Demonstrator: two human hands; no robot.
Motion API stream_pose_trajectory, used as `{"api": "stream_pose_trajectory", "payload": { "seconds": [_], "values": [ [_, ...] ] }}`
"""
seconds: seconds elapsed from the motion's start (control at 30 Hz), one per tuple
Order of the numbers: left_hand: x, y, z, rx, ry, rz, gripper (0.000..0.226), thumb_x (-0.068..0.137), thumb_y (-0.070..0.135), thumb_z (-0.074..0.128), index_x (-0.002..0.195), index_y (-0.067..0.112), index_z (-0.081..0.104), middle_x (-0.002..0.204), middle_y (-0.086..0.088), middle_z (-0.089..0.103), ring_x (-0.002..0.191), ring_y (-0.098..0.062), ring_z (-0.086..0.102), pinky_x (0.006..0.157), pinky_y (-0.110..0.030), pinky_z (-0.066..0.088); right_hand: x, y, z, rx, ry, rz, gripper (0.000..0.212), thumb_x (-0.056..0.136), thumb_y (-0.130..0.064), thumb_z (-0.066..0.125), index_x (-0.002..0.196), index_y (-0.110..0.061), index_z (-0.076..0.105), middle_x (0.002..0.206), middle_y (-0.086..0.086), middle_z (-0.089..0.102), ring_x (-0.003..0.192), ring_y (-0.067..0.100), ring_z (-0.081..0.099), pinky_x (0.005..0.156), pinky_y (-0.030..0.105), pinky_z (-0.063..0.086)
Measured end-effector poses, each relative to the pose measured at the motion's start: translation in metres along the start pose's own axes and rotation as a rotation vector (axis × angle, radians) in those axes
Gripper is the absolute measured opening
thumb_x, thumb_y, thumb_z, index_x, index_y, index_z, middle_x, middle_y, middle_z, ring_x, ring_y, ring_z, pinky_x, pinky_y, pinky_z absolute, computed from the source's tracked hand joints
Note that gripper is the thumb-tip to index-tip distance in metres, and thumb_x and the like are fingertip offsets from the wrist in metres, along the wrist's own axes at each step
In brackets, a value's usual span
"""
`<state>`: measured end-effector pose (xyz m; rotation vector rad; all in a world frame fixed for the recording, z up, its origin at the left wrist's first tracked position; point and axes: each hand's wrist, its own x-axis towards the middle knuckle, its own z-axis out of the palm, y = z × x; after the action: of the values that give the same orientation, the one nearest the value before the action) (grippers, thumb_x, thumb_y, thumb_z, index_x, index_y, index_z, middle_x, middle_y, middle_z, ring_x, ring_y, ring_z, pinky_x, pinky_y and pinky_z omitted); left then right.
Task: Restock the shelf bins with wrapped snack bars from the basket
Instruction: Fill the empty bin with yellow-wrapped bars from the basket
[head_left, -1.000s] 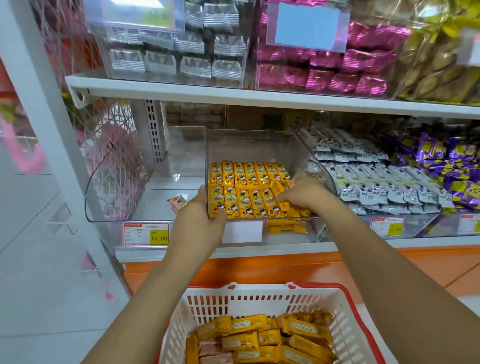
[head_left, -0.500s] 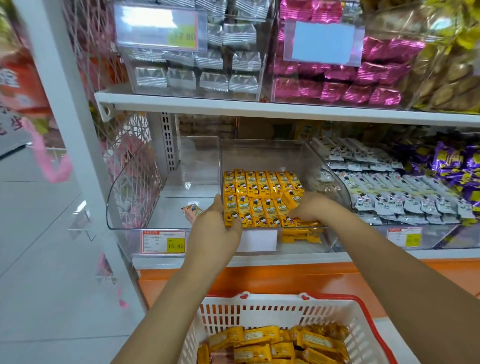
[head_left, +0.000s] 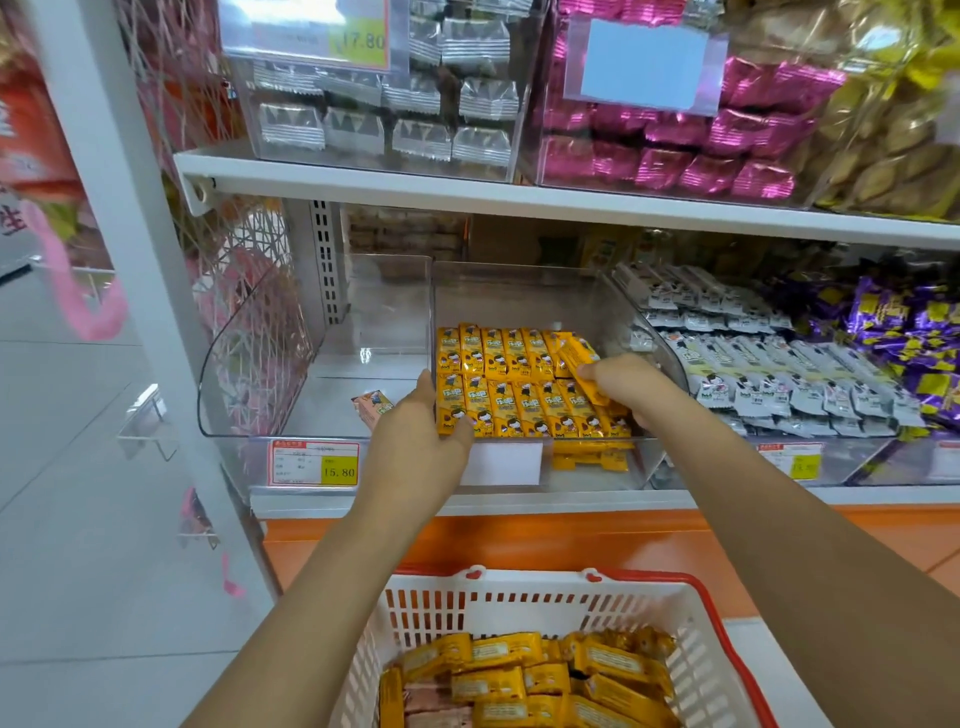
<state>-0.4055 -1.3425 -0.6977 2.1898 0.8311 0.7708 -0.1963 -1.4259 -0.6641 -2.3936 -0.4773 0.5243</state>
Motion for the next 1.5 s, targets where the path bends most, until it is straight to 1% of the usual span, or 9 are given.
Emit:
{"api": "stream_pose_trajectory", "payload": {
  "seconds": [0.1, 0.33, 0.5, 0.73, 0.83, 1.03, 1.2, 1.33, 1.5],
  "values": [
    [0.001, -0.002, -0.002, -0.002, 0.009, 0.028, 0.031, 0.093, 0.022, 0.053, 0.124, 0.022, 0.051, 0.091, 0.004, 0.066, 0.073, -0.009, 0.053, 0.054, -0.01, 0.034, 0.017, -0.016, 0.006, -0.128, 0.098, -0.067, 0.039, 0.095, -0.034, 0.053, 0.116, -0.001, 0.058, 0.088, 0.011, 0.061, 0.07, 0.02, 0.057, 0.061, 0.028, 0.043],
    [-0.001, -0.008, -0.006, -0.019, 0.034, 0.093, 0.041, 0.094, 0.022, 0.051, 0.135, 0.027, 0.045, 0.102, 0.0, 0.068, 0.095, -0.018, 0.064, 0.073, -0.027, 0.049, 0.044, -0.071, 0.056, -0.104, 0.039, -0.078, 0.042, 0.095, -0.043, 0.053, 0.116, -0.008, 0.061, 0.074, 0.003, 0.057, 0.077, 0.019, 0.059, 0.08, 0.033, 0.051],
    [0.004, -0.017, -0.005, 0.056, 0.092, 0.139, 0.038, 0.098, 0.02, 0.047, 0.134, 0.028, 0.044, 0.097, -0.002, 0.067, 0.087, -0.017, 0.062, 0.063, -0.021, 0.034, 0.048, -0.103, 0.101, -0.011, -0.016, -0.155, 0.042, 0.095, -0.041, 0.051, 0.115, -0.005, 0.063, 0.116, 0.012, 0.062, 0.109, 0.03, 0.06, 0.092, 0.036, 0.048],
    [0.008, -0.024, -0.005, 0.122, 0.088, 0.139, 0.044, 0.097, 0.02, 0.047, 0.139, 0.032, 0.039, 0.101, 0.0, 0.068, 0.095, -0.015, 0.063, 0.066, -0.019, 0.034, 0.047, -0.107, 0.107, 0.253, -0.047, -0.12, 0.024, 0.095, -0.012, 0.042, 0.11, -0.001, 0.057, 0.074, 0.008, 0.05, 0.066, 0.021, 0.05, 0.059, 0.031, 0.046],
    [0.006, -0.027, -0.007, 0.127, 0.098, 0.157, 0.047, 0.097, 0.024, 0.05, 0.142, 0.032, 0.04, 0.102, 0.0, 0.069, 0.098, -0.017, 0.064, 0.073, -0.022, 0.044, 0.033, -0.101, 0.097, 0.245, 0.04, -0.211, 0.022, 0.094, -0.017, 0.048, 0.107, -0.003, 0.061, 0.084, 0.01, 0.058, 0.081, 0.026, 0.06, 0.068, 0.033, 0.047],
    [-0.017, -0.027, -0.024, -0.014, 0.287, 0.357, 0.025, 0.09, 0.037, 0.056, 0.087, 0.018, 0.072, 0.077, 0.006, 0.07, 0.069, -0.005, 0.064, 0.064, -0.027, 0.053, -0.04, -0.074, 0.062, 0.189, 0.198, -0.61, 0.044, 0.097, -0.034, 0.05, 0.071, 0.002, 0.057, 0.065, 0.011, 0.051, 0.063, 0.021, 0.049, 0.06, 0.03, 0.038],
    [-0.062, -0.045, -0.024, 0.158, 0.049, 0.301, 0.046, 0.09, 0.053, 0.037, 0.072, 0.02, 0.062, 0.061, 0.006, 0.06, 0.058, -0.012, 0.057, 0.055, -0.033, 0.046, -0.109, -0.009, 0.071, 0.218, 0.008, -0.82, 0.05, 0.098, -0.028, 0.052, 0.053, -0.018, 0.032, 0.052, -0.002, 0.028, 0.05, 0.009, 0.027, 0.053, 0.032, 0.021],
    [-0.108, -0.082, -0.015, 0.456, -0.298, 0.184, 0.03, 0.096, 0.039, 0.043, 0.081, 0.022, 0.062, 0.077, 0.002, 0.065, 0.072, -0.018, 0.059, 0.058, -0.029, 0.04, -0.127, 0.079, 0.122, 0.167, -0.217, -0.634, 0.041, 0.098, -0.032, 0.052, 0.065, -0.009, 0.043, 0.059, 0.006, 0.037, 0.054, 0.019, 0.04, 0.056, 0.035, 0.035],
    [-0.162, -0.137, -0.019, 0.726, -0.667, -0.137, 0.043, 0.097, 0.038, 0.044, 0.135, 0.019, 0.046, 0.133, -0.001, 0.054, 0.119, -0.017, 0.053, 0.098, -0.03, 0.043, -0.122, 0.182, 0.198, -0.42, -0.448, -0.301, 0.044, 0.092, -0.038, 0.06, 0.13, -0.018, 0.048, 0.132, 0.002, 0.051, 0.122, 0.018, 0.05, 0.096, 0.029, 0.044]
  ]
}}
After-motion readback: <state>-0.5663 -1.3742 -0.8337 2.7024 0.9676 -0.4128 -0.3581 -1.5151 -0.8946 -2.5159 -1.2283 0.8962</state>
